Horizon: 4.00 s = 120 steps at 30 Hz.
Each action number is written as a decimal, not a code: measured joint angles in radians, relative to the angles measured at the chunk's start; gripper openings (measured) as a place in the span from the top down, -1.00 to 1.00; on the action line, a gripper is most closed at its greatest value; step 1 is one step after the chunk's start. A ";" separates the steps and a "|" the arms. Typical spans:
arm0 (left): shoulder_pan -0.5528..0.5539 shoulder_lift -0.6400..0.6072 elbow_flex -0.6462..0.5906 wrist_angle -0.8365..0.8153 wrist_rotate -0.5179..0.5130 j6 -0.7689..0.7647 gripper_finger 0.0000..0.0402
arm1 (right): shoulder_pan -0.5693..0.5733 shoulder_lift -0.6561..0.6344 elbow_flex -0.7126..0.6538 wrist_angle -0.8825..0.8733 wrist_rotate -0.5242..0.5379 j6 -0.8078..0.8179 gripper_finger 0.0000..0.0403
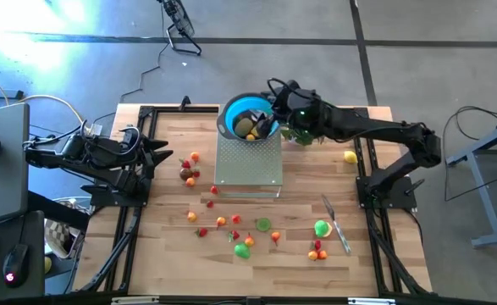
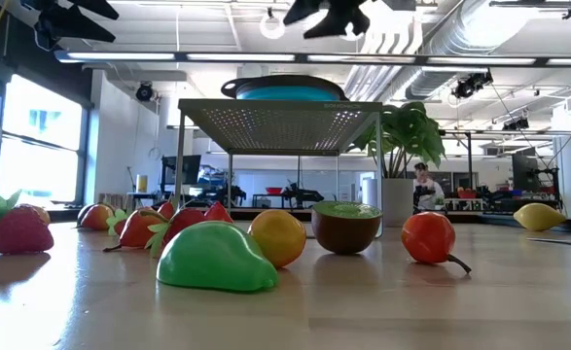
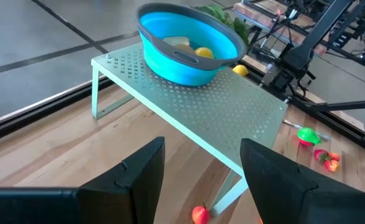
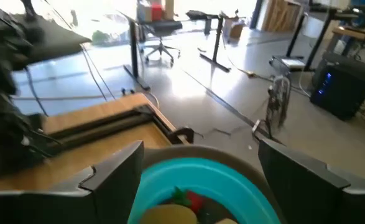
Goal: Pick & Place Fruit
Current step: Put the brown kiwi in the blue bowl on the shelf
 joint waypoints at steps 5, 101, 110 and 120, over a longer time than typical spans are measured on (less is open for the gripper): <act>0.000 0.000 0.000 0.003 -0.006 0.000 -0.02 | 0.034 -0.035 0.000 0.010 0.000 0.000 -0.53; 0.564 0.492 -0.165 -0.042 0.510 -0.052 0.31 | 0.099 -0.083 0.000 0.141 0.004 0.027 -0.53; 0.577 0.492 -0.165 -0.043 0.518 -0.052 0.31 | 0.099 -0.083 0.000 0.133 0.004 0.027 -0.53; 0.577 0.509 -0.164 -0.048 0.505 -0.079 0.05 | 0.099 -0.083 0.000 0.109 0.004 0.020 -0.53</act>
